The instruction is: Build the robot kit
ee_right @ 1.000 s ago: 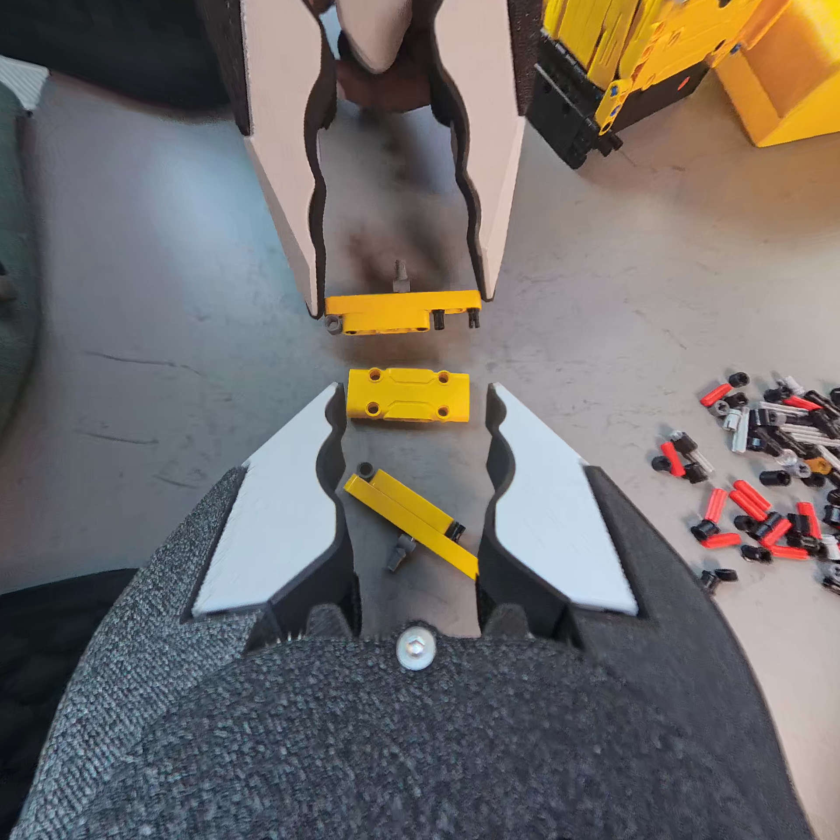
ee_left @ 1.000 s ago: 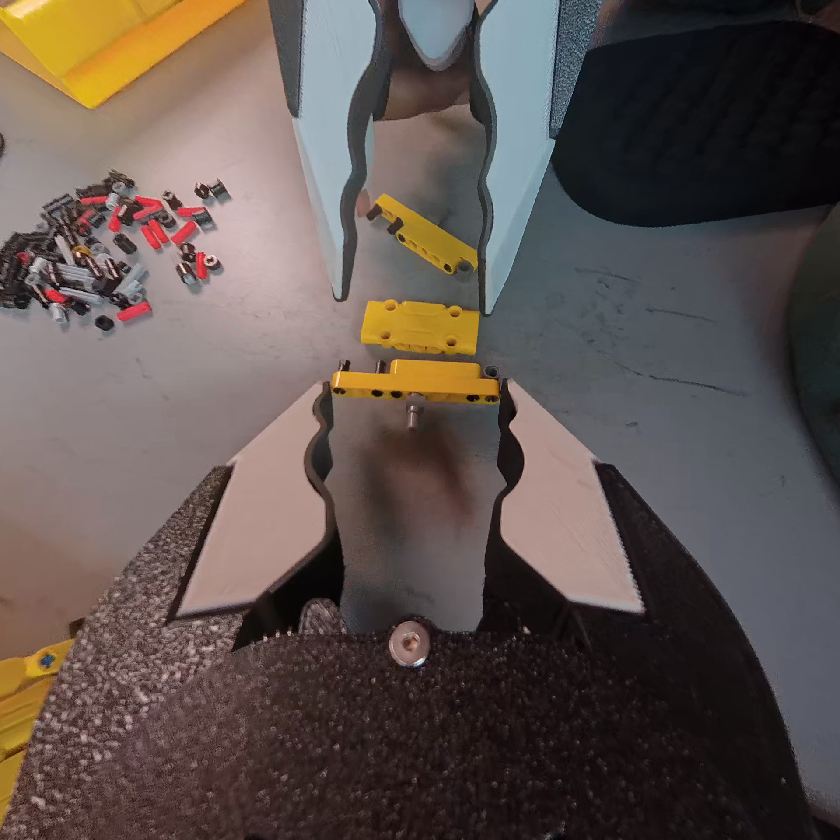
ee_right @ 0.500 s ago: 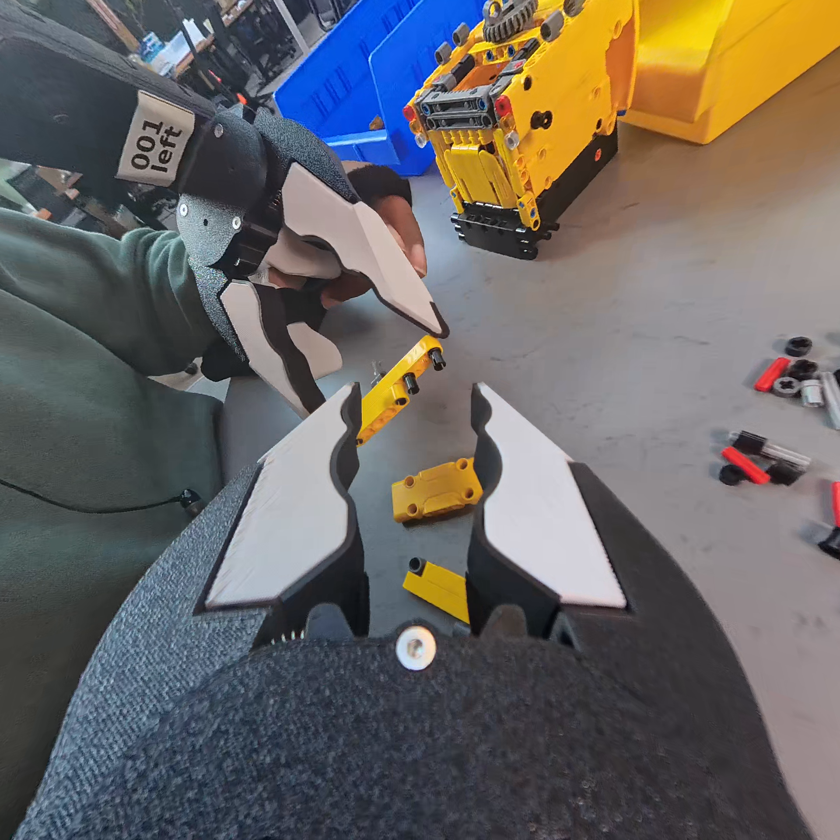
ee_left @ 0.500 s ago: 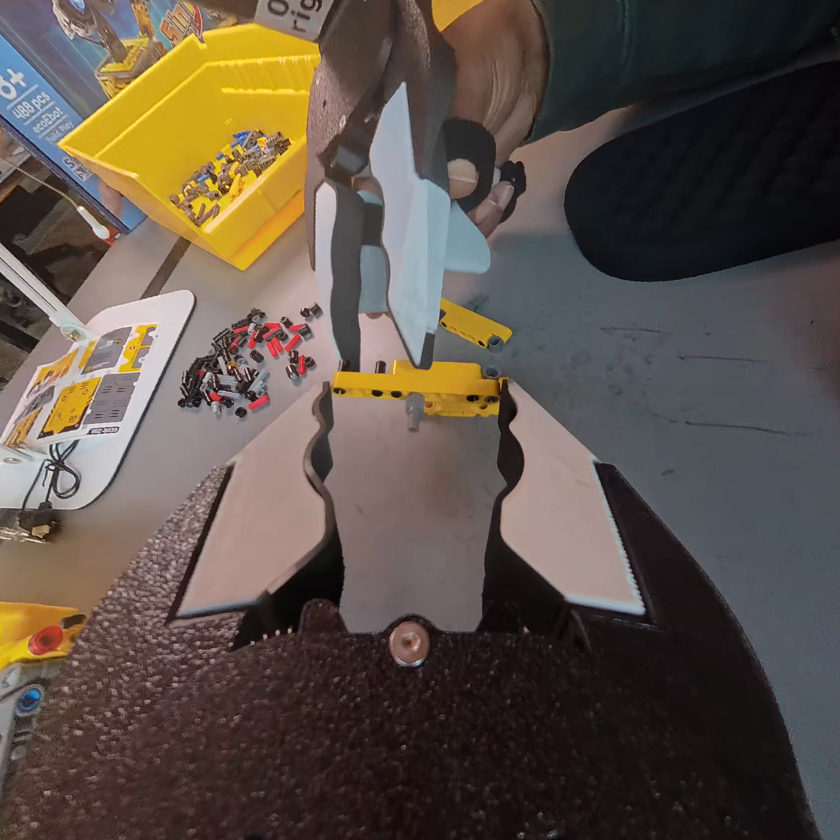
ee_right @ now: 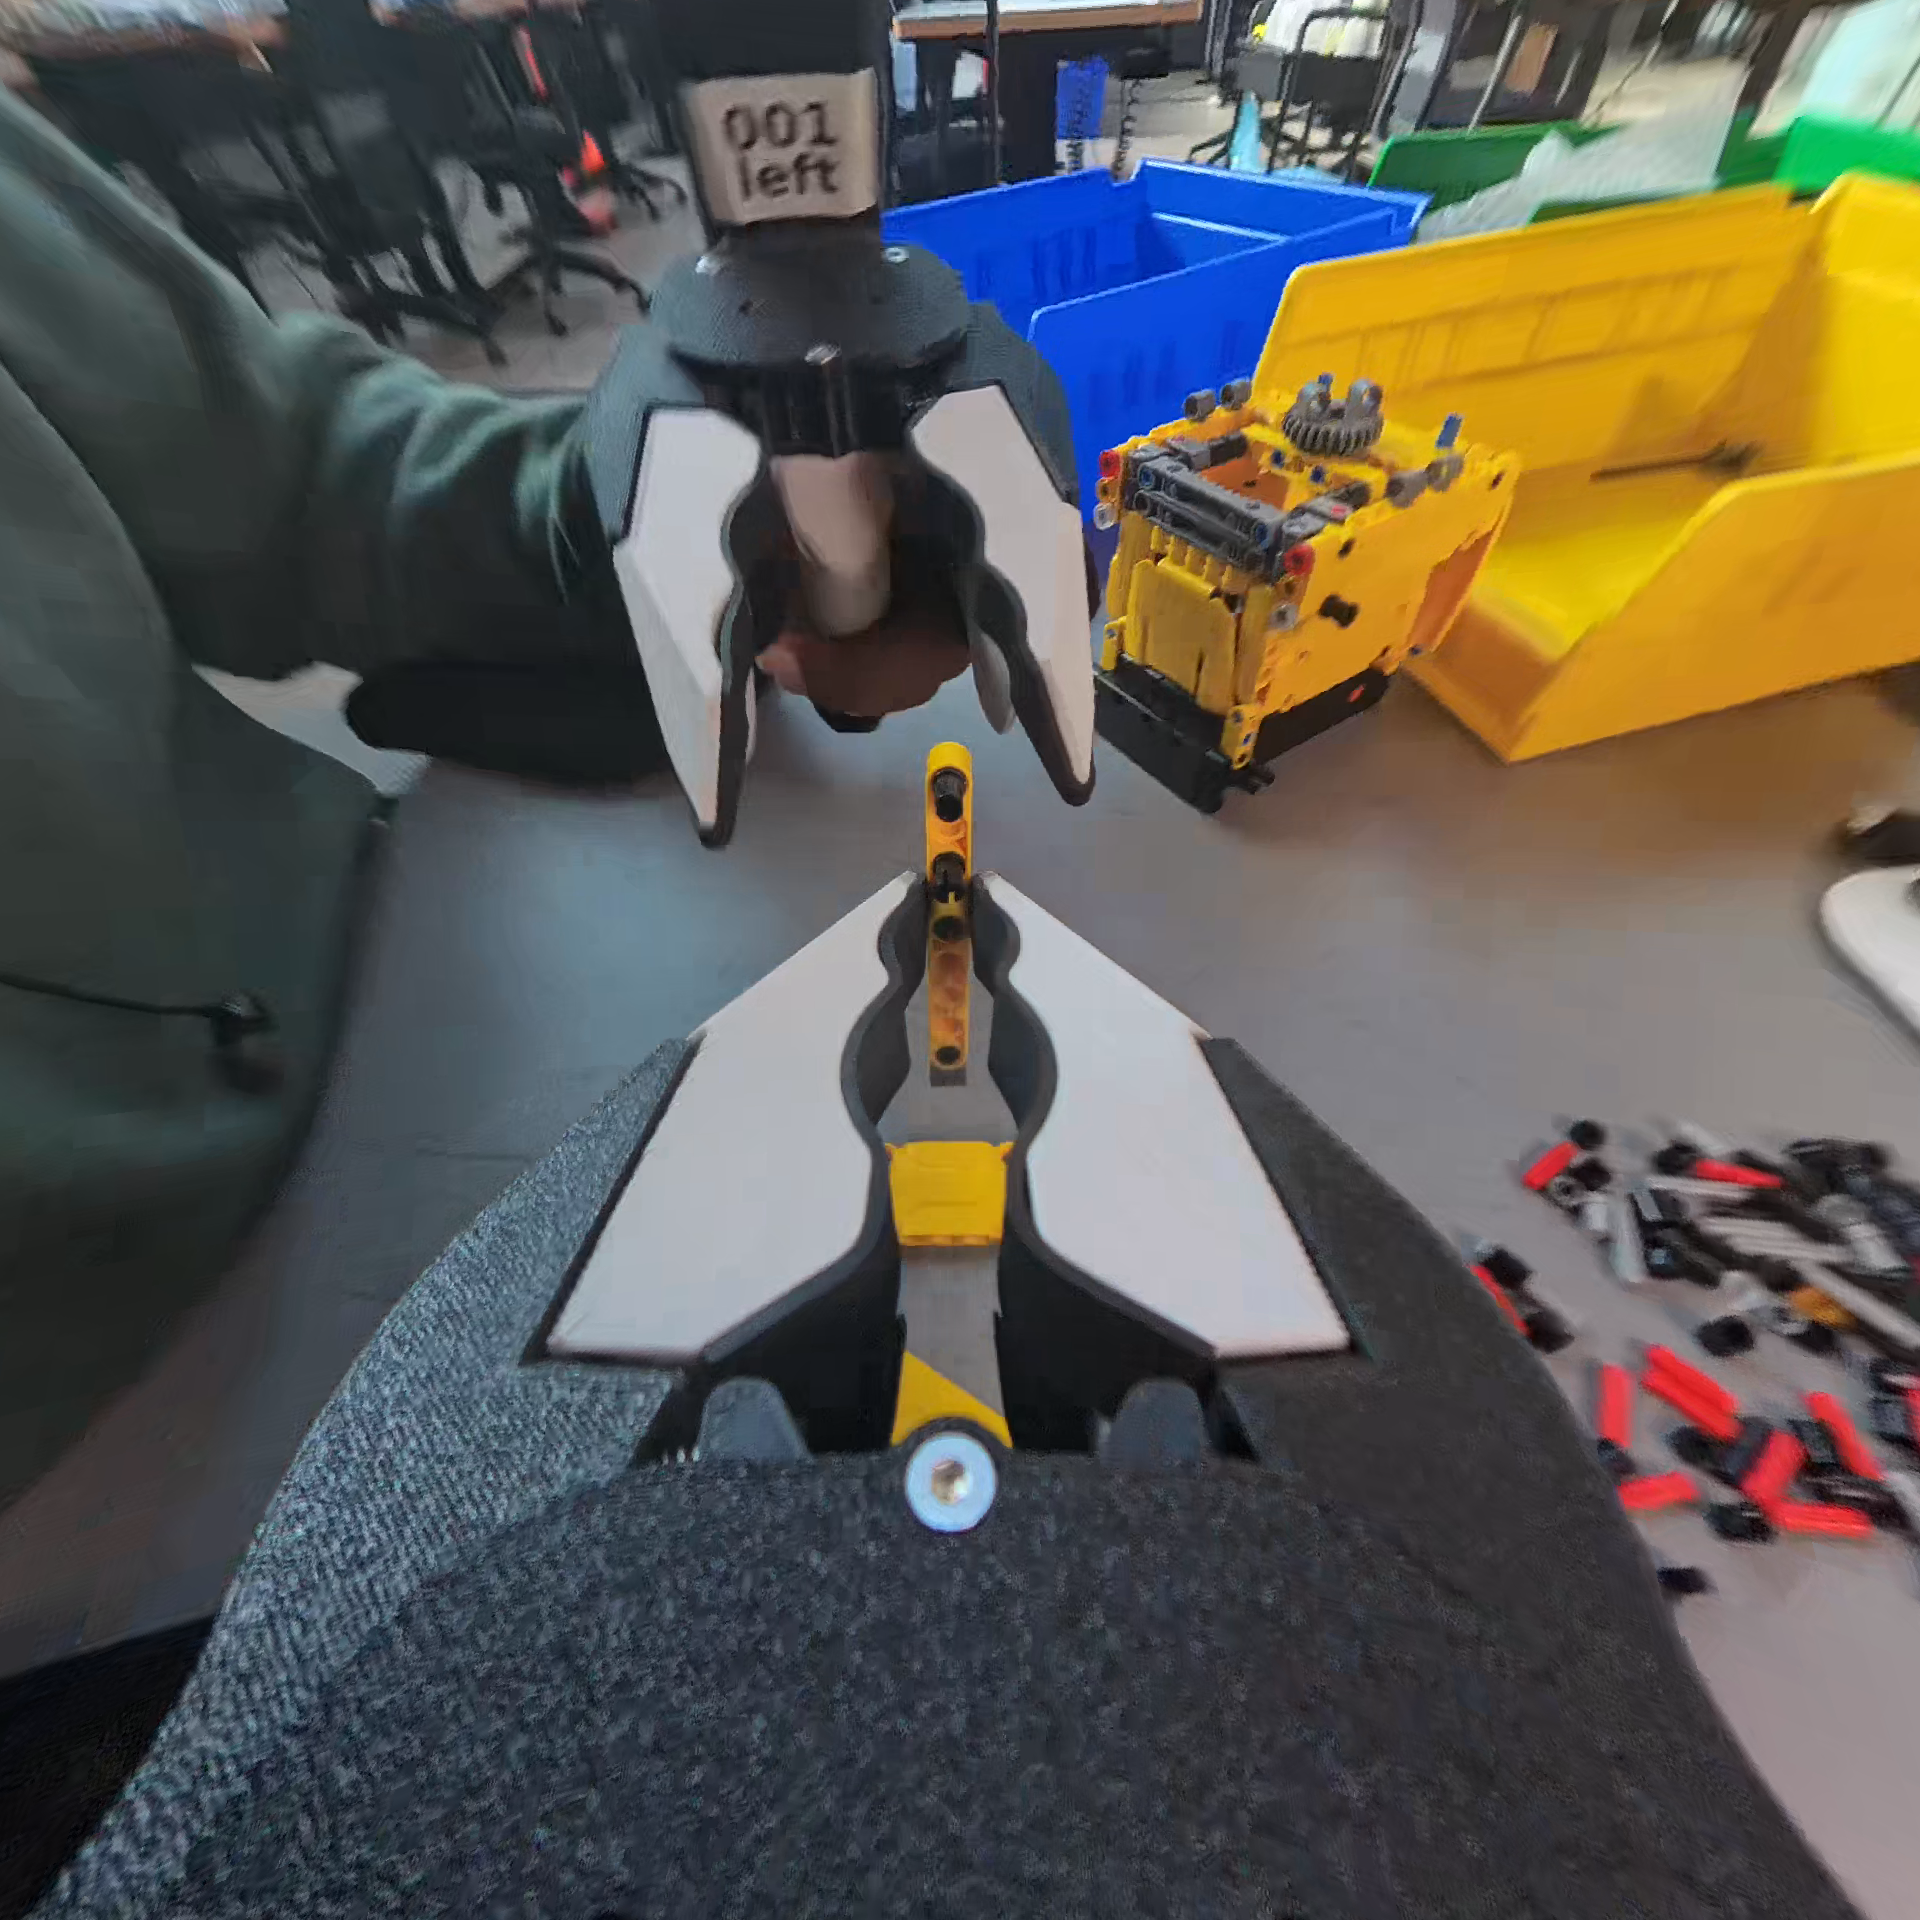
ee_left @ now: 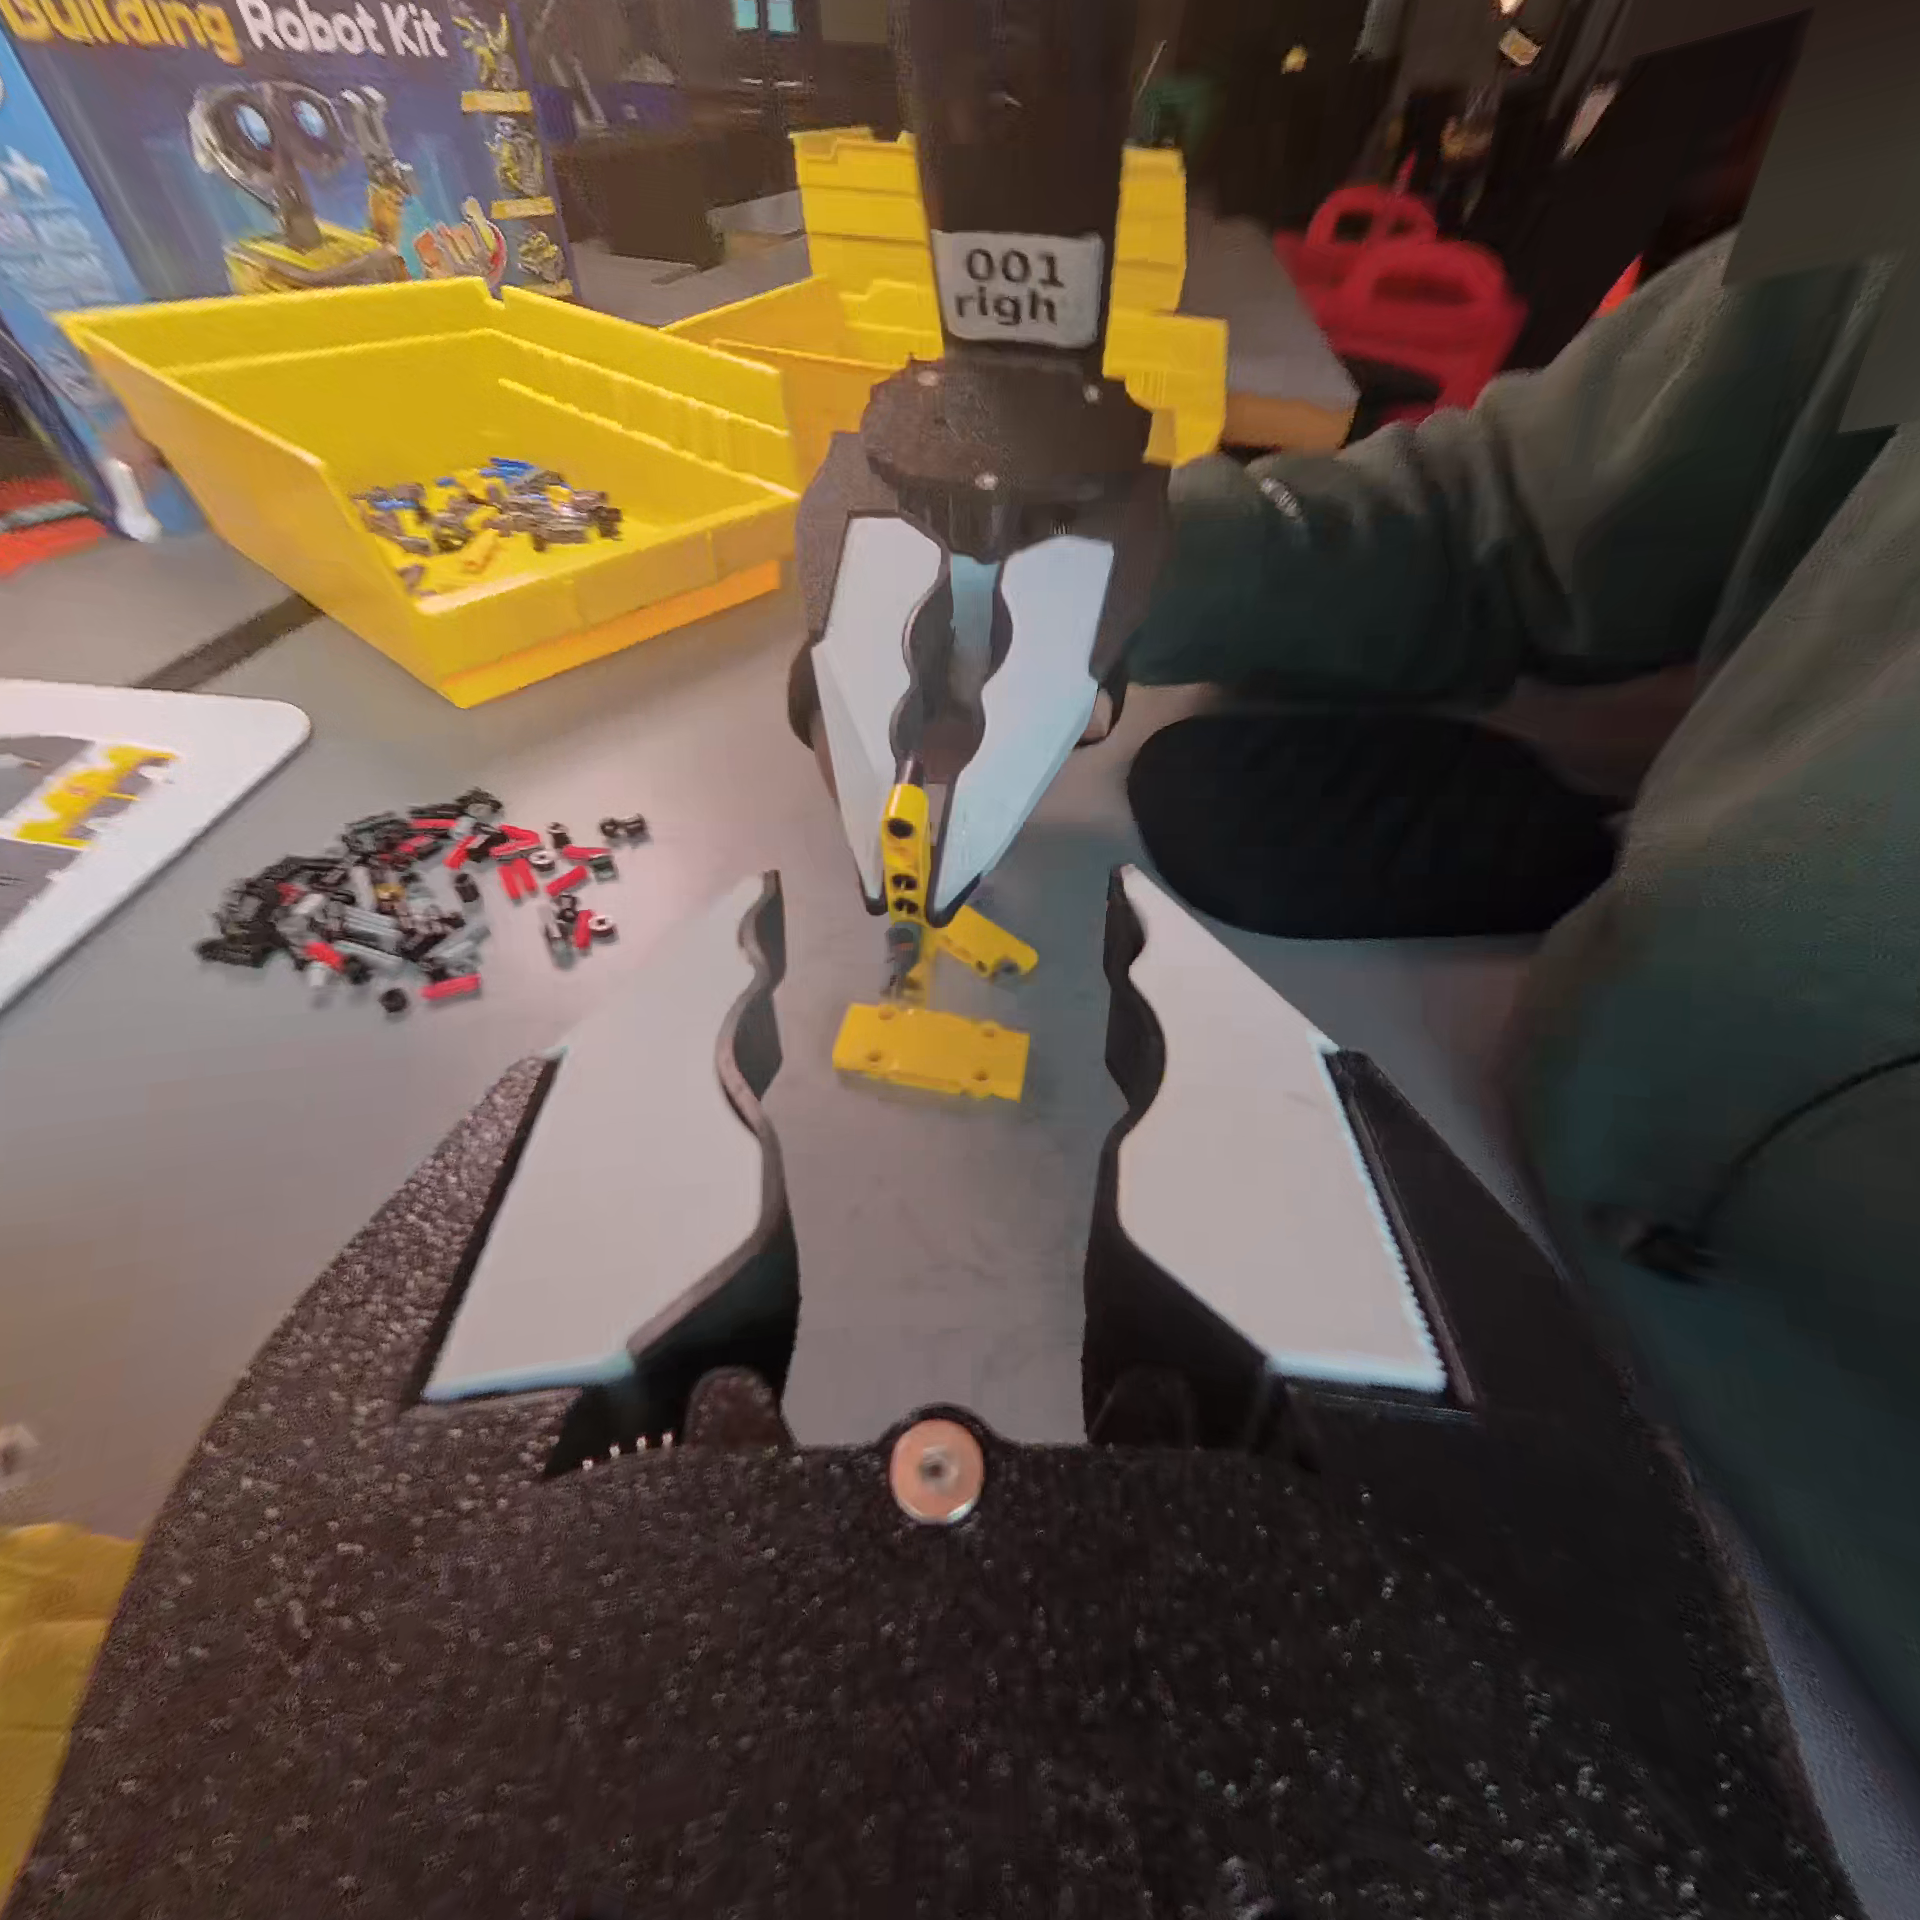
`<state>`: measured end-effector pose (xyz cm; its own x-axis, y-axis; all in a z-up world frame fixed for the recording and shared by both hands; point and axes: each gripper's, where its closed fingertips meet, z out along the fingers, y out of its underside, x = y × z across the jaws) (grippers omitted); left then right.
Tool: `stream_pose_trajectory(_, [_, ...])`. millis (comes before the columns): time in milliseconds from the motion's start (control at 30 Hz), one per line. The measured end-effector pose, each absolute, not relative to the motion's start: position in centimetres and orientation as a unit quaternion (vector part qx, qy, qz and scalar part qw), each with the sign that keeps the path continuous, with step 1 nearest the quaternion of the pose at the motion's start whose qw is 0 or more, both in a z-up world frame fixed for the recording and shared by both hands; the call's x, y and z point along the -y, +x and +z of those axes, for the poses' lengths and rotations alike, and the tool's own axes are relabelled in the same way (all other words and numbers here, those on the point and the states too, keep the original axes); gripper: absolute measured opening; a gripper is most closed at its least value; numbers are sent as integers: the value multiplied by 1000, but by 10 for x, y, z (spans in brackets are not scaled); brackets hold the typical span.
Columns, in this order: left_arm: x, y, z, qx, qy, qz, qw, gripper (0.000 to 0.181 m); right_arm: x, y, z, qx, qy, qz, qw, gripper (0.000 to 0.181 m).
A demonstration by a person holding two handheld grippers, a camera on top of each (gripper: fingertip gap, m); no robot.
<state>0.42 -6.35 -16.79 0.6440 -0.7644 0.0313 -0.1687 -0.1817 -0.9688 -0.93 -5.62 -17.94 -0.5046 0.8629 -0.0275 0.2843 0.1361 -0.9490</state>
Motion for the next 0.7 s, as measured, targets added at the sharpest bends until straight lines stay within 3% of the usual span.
stream_pose_trajectory(133, [71, -1, -158, -293, -707, -365, 530, 43, 61, -15, -187, 755, -304, 384, 435, 7])
stream_pose_trajectory(400, [69, -4, -188, -411, -724, -153, 533, 11, 61, -22, -196, 767, -236, 294, 519, 8])
stream_pose_trajectory(533, [63, -14, -208, -471, -714, -18, 517, 7, 47, -23, -221, 792, -281, 262, 474, 26])
stream_pose_trajectory(700, [63, -13, -230, -524, -703, 62, 476, 8, 36, -3, -241, 818, -362, 294, 337, 48])
